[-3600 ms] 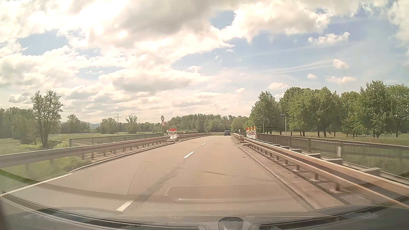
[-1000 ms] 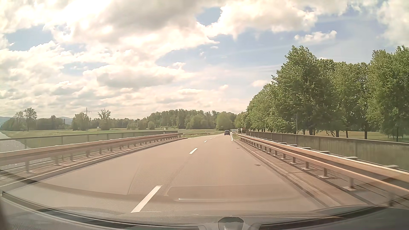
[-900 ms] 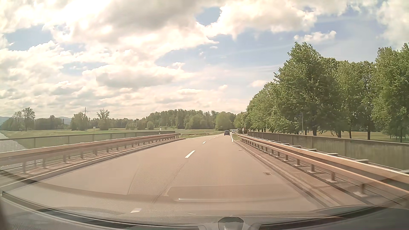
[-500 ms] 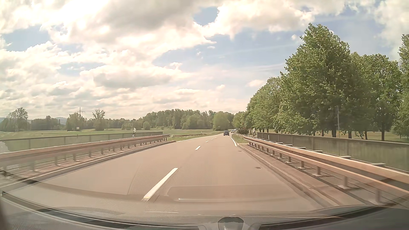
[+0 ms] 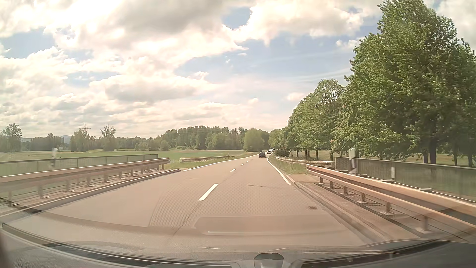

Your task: Follow the waypoints while adhering to traffic rules and regulations

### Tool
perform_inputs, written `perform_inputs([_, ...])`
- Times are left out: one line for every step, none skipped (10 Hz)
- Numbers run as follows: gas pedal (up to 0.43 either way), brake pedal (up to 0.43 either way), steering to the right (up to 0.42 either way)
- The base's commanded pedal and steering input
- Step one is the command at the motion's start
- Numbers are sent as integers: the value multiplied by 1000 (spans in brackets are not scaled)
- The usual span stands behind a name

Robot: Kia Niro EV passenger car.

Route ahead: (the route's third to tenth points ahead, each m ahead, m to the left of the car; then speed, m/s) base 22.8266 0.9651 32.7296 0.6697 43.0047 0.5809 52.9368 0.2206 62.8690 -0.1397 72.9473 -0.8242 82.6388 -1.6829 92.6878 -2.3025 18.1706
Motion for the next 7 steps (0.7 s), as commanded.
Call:
perform_inputs([87, 0, 8])
perform_inputs([87, 0, 8])
perform_inputs([87, 0, 8])
perform_inputs([87, 0, 8])
perform_inputs([87, 0, 8])
perform_inputs([87, 0, 8])
perform_inputs([87, 0, 8])
